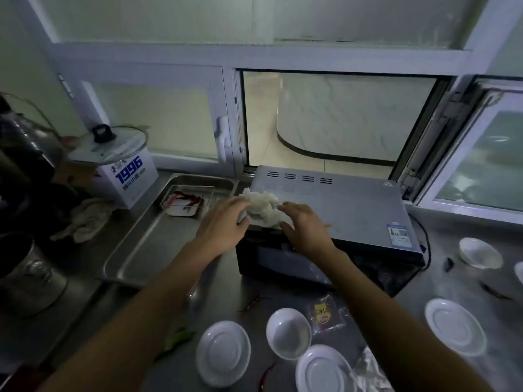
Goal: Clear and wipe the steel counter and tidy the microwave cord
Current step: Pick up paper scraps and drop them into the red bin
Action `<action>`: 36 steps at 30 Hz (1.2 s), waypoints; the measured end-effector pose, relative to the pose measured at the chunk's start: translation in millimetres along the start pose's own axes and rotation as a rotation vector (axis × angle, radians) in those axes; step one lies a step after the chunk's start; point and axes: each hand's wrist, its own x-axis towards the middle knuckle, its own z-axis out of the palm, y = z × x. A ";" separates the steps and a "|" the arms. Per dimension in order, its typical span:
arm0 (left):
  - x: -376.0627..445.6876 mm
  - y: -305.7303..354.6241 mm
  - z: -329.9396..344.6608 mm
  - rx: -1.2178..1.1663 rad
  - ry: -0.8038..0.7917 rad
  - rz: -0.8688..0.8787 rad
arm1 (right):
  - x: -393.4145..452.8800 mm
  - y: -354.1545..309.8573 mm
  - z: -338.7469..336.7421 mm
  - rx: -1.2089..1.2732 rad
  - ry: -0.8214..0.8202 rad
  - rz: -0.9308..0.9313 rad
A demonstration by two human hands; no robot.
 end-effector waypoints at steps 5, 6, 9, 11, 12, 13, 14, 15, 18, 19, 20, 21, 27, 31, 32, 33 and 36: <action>33.9 -14.8 16.3 0.015 -0.012 0.015 | 21.2 5.7 21.4 -0.020 -0.030 0.002; 39.6 -18.1 19.6 0.026 -0.023 0.033 | 24.5 5.8 25.7 -0.023 -0.030 0.010; 55.9 -27.6 24.8 0.078 -0.041 0.090 | 32.8 4.4 33.6 -0.064 -0.019 0.025; 66.5 -31.3 27.5 0.076 -0.079 0.121 | 36.7 1.8 38.2 -0.081 -0.006 0.031; 71.2 -32.3 28.6 0.068 -0.116 0.130 | 38.3 0.4 40.2 -0.089 0.001 0.031; 75.6 -33.5 29.2 0.066 -0.161 0.130 | 40.1 -0.8 41.9 -0.103 0.005 0.036; 79.5 -34.7 29.8 0.073 -0.199 0.135 | 41.7 -2.5 43.2 -0.119 0.006 0.040; 82.8 -36.2 30.7 0.087 -0.218 0.148 | 43.3 -4.1 44.5 -0.135 0.009 0.043; 88.6 -42.6 34.0 0.102 -0.185 0.195 | 48.0 -7.0 49.8 -0.170 0.011 0.053; 90.0 -44.8 35.3 0.086 -0.164 0.207 | 49.5 -7.6 52.0 -0.175 0.015 0.059; 91.0 -46.6 36.2 0.067 -0.148 0.219 | 50.5 -8.5 53.6 -0.173 0.020 0.070; 92.2 -48.3 37.2 0.048 -0.131 0.231 | 51.3 -9.1 55.4 -0.171 0.028 0.078; 95.4 -58.9 38.0 -0.125 -0.061 0.246 | 54.4 -13.3 60.8 -0.165 0.062 0.129; 94.8 -62.7 35.0 -0.197 -0.061 0.274 | 52.7 -16.8 60.6 -0.177 0.132 0.165; 94.6 -63.5 34.3 -0.204 -0.063 0.277 | 52.0 -18.1 60.1 -0.180 0.149 0.171; 94.1 -64.3 34.1 -0.211 -0.063 0.282 | 51.1 -19.7 59.6 -0.183 0.165 0.175; 91.5 -65.3 33.3 -0.239 -0.070 0.296 | 49.1 -23.0 59.6 -0.178 0.203 0.193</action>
